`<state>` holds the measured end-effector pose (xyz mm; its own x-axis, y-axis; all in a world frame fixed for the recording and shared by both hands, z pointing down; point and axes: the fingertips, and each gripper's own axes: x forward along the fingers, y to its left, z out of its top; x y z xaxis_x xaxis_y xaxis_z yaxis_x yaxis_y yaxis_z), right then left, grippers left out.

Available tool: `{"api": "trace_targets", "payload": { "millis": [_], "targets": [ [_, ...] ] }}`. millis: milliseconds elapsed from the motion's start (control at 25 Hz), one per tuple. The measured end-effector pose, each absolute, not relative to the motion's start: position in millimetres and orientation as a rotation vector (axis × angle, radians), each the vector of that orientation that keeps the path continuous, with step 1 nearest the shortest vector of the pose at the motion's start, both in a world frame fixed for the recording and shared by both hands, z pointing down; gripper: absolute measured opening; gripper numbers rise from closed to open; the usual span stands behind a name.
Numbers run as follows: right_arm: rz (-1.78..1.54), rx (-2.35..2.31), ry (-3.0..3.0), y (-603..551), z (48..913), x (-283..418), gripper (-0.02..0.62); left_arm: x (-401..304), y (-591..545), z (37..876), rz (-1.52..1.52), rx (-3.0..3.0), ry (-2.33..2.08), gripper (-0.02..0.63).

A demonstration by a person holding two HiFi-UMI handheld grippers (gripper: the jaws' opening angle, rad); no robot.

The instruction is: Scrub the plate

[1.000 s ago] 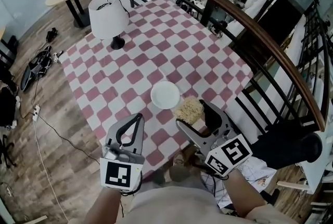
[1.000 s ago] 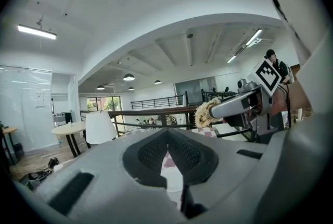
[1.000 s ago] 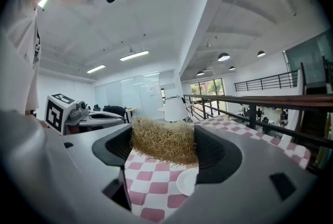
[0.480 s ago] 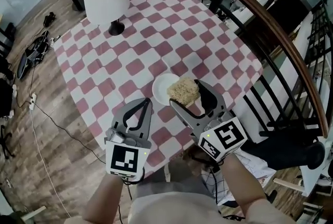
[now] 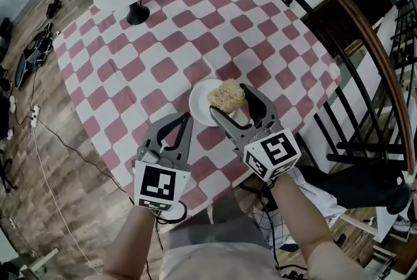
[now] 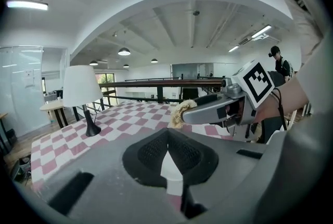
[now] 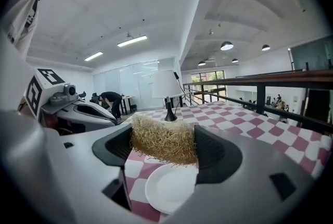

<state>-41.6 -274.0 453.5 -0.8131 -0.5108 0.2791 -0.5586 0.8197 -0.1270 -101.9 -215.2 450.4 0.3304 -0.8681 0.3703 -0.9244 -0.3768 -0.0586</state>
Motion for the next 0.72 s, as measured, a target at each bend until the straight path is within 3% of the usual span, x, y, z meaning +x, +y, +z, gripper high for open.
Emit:
{"api": "trace_targets", "payload": {
  "millis": [720],
  "targets": [
    [0.202,0.533,-2.711,-289,564,-87,0.359,-100,-251,611,0.717,2.245,-1.419,0.014]
  ]
}}
